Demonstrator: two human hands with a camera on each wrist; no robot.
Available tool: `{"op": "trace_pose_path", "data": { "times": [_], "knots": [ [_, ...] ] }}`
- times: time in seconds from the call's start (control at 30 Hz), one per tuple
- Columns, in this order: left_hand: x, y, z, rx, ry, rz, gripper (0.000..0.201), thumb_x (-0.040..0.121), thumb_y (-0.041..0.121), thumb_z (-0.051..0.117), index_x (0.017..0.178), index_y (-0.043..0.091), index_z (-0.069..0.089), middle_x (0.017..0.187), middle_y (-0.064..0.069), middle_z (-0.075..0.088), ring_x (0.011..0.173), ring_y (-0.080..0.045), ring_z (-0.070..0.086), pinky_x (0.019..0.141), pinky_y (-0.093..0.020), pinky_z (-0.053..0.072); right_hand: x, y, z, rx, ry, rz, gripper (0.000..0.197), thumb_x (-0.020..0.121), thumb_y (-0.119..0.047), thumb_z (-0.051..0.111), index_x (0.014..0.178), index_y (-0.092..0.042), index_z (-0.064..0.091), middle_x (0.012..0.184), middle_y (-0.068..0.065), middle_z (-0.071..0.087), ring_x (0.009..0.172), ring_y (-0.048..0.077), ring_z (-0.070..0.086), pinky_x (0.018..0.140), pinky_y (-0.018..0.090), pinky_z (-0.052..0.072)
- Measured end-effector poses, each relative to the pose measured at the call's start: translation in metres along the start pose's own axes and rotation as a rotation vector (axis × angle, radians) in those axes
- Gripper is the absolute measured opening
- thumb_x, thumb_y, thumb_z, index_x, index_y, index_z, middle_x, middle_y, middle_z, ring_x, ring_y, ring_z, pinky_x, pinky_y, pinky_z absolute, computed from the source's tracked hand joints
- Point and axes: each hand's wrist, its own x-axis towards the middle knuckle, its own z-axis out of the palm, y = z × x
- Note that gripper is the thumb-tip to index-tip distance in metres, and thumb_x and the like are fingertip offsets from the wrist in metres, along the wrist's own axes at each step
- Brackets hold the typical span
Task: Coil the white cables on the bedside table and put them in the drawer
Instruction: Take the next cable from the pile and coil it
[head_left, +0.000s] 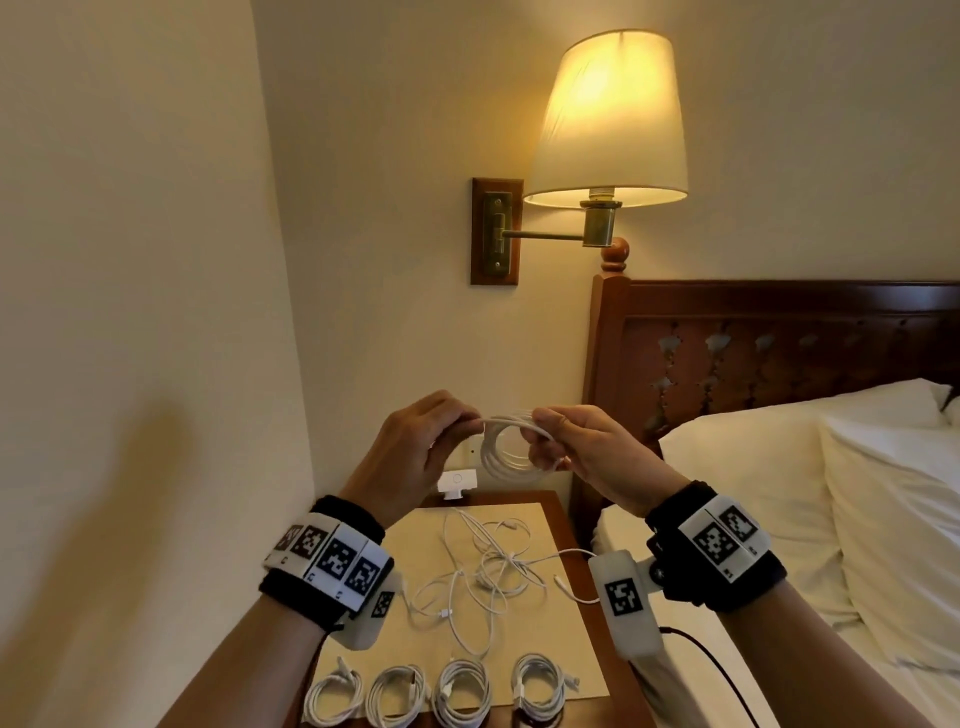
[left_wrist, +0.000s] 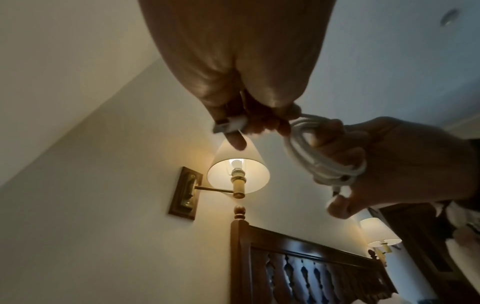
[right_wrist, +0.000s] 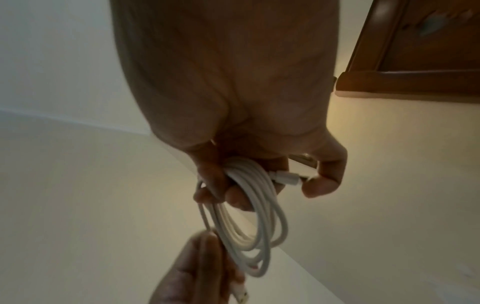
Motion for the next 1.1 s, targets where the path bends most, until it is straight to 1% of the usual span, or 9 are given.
{"op": "trace_pose_path", "data": {
  "times": [0.17, 0.23, 0.37, 0.47, 0.53, 0.63, 0.83, 0.93, 1.1],
  "knots": [
    [-0.004, -0.015, 0.005, 0.051, 0.061, -0.059, 0.013, 0.092, 0.009, 0.061, 0.101, 0.008, 0.070, 0.099, 0.000, 0.071, 0.089, -0.006, 0.065, 0.082, -0.014, 0.048, 0.002, -0.001, 0.006, 0.225, -0.047, 0.089, 0.034, 0.102, -0.029, 0.037, 0.082, -0.012, 0.059, 0.056, -0.006, 0.041, 0.061, 0.012, 0.047, 0.069, 0.030, 0.037],
    [-0.001, -0.008, 0.009, -0.094, 0.143, -0.250, 0.015, 0.086, 0.000, 0.067, 0.097, 0.009, 0.073, 0.092, 0.002, 0.073, 0.084, -0.003, 0.067, 0.079, -0.012, 0.049, 0.004, -0.001, 0.011, 0.369, -0.059, 0.109, 0.033, 0.096, -0.034, 0.043, 0.076, -0.015, 0.062, 0.059, -0.004, 0.038, 0.062, 0.013, 0.046, 0.068, 0.032, 0.035],
    [0.003, 0.010, 0.017, -0.792, 0.173, -0.828, 0.018, 0.087, -0.003, 0.061, 0.102, 0.000, 0.071, 0.081, -0.004, 0.075, 0.072, -0.014, 0.070, 0.063, -0.022, 0.056, 0.010, -0.003, 0.016, 0.438, -0.031, 0.137, 0.035, 0.100, -0.032, 0.041, 0.076, -0.017, 0.060, 0.062, -0.003, 0.036, 0.063, 0.013, 0.047, 0.067, 0.033, 0.035],
    [-0.002, 0.012, 0.020, -1.087, 0.095, -0.987, 0.023, 0.085, 0.006, 0.059, 0.105, 0.003, 0.069, 0.096, -0.015, 0.070, 0.084, -0.024, 0.066, 0.084, -0.038, 0.055, 0.012, -0.005, 0.017, 0.407, -0.002, 0.171, 0.035, 0.104, -0.031, 0.037, 0.080, -0.016, 0.059, 0.062, -0.003, 0.039, 0.062, 0.013, 0.047, 0.067, 0.032, 0.038],
    [-0.004, 0.010, 0.022, -1.219, 0.127, -1.021, 0.027, 0.081, 0.010, 0.060, 0.105, 0.003, 0.069, 0.096, -0.015, 0.069, 0.084, -0.024, 0.065, 0.091, -0.041, 0.051, 0.013, -0.004, 0.017, 0.401, 0.011, 0.195, 0.036, 0.104, -0.032, 0.037, 0.080, -0.016, 0.059, 0.061, -0.004, 0.039, 0.062, 0.013, 0.047, 0.066, 0.033, 0.038],
    [-0.002, 0.009, 0.023, -1.326, 0.184, -1.043, 0.022, 0.086, 0.011, 0.056, 0.098, 0.008, 0.075, 0.090, -0.011, 0.072, 0.076, -0.020, 0.067, 0.084, -0.036, 0.055, 0.013, 0.000, 0.018, 0.382, 0.014, 0.226, 0.035, 0.104, -0.033, 0.038, 0.079, -0.017, 0.058, 0.059, -0.006, 0.038, 0.061, 0.012, 0.047, 0.066, 0.033, 0.039],
    [0.001, 0.022, 0.015, -1.475, 0.014, -1.124, 0.026, 0.089, 0.019, 0.048, 0.088, 0.004, 0.069, 0.079, -0.009, 0.061, 0.091, -0.027, 0.060, 0.091, -0.048, 0.048, 0.017, 0.001, 0.022, 0.306, 0.116, 0.222, 0.035, 0.104, -0.034, 0.038, 0.080, -0.017, 0.057, 0.057, -0.008, 0.042, 0.060, 0.011, 0.047, 0.067, 0.033, 0.037],
    [0.006, 0.029, 0.015, -1.288, 0.016, -1.058, 0.034, 0.096, 0.034, 0.052, 0.104, 0.005, 0.067, 0.072, -0.005, 0.056, 0.083, -0.022, 0.058, 0.088, -0.046, 0.045, 0.021, 0.001, 0.023, 0.262, 0.168, 0.211, 0.036, 0.104, -0.035, 0.037, 0.079, -0.018, 0.057, 0.056, -0.008, 0.043, 0.061, 0.011, 0.048, 0.068, 0.033, 0.035],
    [0.008, 0.033, 0.014, -0.868, -0.054, -0.833, 0.024, 0.099, 0.017, 0.052, 0.118, 0.009, 0.063, 0.104, -0.023, 0.066, 0.099, -0.033, 0.065, 0.094, -0.041, 0.054, 0.021, 0.001, 0.021, 0.253, 0.199, 0.212, 0.036, 0.104, -0.038, 0.037, 0.079, -0.020, 0.056, 0.057, -0.008, 0.044, 0.065, 0.012, 0.048, 0.077, 0.037, 0.035]
  ]
}}
